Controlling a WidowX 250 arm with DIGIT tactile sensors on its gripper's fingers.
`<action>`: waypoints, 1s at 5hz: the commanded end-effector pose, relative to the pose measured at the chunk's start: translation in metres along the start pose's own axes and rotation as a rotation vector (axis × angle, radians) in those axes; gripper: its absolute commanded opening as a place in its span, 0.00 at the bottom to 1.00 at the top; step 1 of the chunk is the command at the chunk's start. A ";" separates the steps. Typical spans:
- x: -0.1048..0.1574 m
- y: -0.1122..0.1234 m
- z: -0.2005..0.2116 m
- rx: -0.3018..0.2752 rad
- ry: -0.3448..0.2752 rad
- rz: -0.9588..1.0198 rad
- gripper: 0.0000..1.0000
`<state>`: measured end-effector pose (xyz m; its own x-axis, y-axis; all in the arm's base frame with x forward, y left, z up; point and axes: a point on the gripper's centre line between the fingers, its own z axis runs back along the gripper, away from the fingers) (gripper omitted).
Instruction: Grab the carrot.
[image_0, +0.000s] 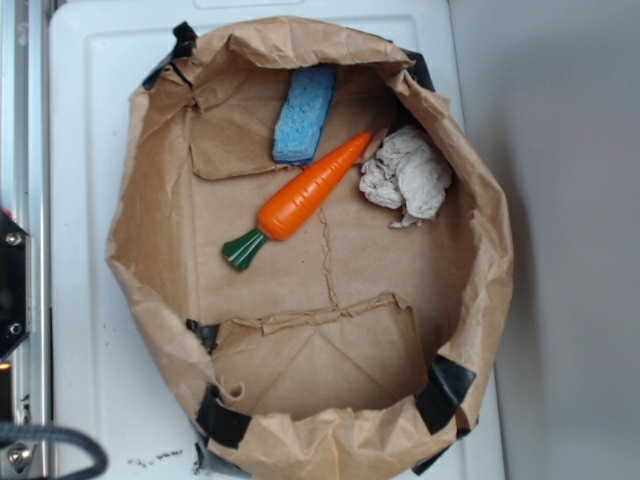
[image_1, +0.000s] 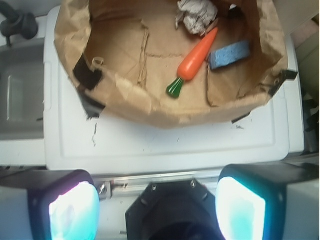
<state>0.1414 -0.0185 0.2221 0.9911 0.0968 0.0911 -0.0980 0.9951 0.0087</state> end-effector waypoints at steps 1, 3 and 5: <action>0.037 0.014 -0.010 0.012 -0.035 0.028 1.00; 0.130 0.033 -0.038 -0.047 0.046 0.013 1.00; 0.130 0.033 -0.038 -0.047 0.046 0.013 1.00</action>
<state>0.2666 0.0229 0.1797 0.9954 0.0935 -0.0209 -0.0942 0.9949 -0.0370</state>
